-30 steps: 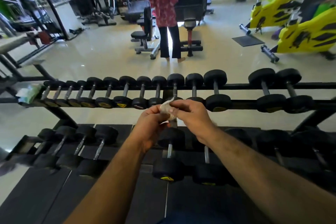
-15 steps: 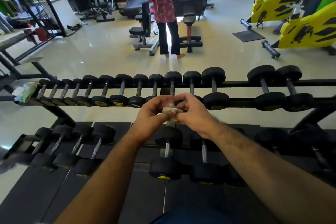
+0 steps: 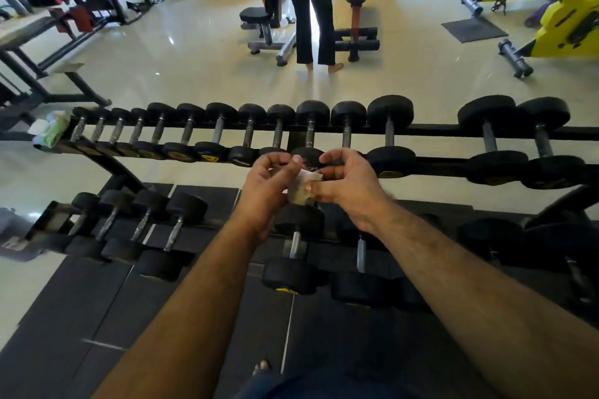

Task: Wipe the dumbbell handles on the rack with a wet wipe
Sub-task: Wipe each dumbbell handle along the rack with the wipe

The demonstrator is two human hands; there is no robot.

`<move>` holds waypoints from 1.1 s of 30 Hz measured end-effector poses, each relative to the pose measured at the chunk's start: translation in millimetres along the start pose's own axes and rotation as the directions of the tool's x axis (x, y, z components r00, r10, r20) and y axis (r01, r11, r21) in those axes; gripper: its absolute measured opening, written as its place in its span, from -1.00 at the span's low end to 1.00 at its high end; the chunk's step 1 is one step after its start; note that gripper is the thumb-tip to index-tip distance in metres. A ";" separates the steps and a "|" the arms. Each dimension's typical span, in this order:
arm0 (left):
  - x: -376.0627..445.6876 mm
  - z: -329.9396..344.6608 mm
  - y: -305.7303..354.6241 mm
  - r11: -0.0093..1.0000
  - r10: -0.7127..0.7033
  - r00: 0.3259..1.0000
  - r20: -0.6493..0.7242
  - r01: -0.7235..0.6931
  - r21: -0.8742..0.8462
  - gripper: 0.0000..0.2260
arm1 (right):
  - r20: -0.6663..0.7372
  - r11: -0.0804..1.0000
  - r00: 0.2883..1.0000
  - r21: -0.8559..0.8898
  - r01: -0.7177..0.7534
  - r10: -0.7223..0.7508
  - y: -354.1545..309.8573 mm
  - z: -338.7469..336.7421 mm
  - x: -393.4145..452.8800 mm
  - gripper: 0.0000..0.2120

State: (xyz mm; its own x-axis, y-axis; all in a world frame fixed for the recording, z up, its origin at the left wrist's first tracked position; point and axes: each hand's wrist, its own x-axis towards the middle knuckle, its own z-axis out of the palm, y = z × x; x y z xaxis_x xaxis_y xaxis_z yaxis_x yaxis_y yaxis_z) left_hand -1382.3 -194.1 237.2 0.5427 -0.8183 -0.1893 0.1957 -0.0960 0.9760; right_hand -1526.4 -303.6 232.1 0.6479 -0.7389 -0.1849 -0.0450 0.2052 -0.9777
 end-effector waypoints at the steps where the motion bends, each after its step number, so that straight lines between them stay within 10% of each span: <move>1: -0.4 -1.1 -2.2 0.999 0.001 0.999 0.039 -0.003 0.040 -0.68 | 0.005 1.000 1.000 0.008 -0.007 0.007 0.6 -1.2 0.5 -0.45; 7: 1.6 -12.2 -26.0 0.996 -0.048 0.999 0.011 0.047 0.077 -0.86 | 0.037 0.999 0.999 0.004 -0.032 0.031 16.6 -4.5 11.7 -0.48; 12: 24.5 -34.0 -68.4 0.983 -0.101 0.981 -0.167 0.124 0.138 -0.91 | -0.077 0.938 0.997 -0.348 -0.011 -0.017 82.0 -6.9 44.6 -0.61; 19: 78.7 -95.0 -198.9 0.896 -0.136 0.942 -0.308 0.249 0.367 -0.90 | -0.084 0.480 0.995 -0.872 -0.101 0.057 218.9 -28.2 80.1 -0.36; 26: 119.6 -107.5 -305.4 0.736 -0.163 0.927 -0.338 0.342 0.584 -0.81 | -0.191 -0.009 0.897 -0.979 -0.204 0.398 357.2 -62.8 101.6 -0.02; 33: 189.5 -108.9 -382.3 0.536 -0.110 0.971 -0.213 0.239 0.810 -0.81 | -0.241 0.053 0.913 -0.961 -0.273 0.329 413.0 -82.1 110.0 0.23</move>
State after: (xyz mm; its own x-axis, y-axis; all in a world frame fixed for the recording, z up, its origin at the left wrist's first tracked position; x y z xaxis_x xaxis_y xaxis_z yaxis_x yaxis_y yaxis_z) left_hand -1265.4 -250.8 -183.5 0.6793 -0.6631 -0.3145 -0.4271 -0.7057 0.5653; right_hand -1536.1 -352.8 -200.2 0.3935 -0.7617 -0.5148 -0.9095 -0.4043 -0.0970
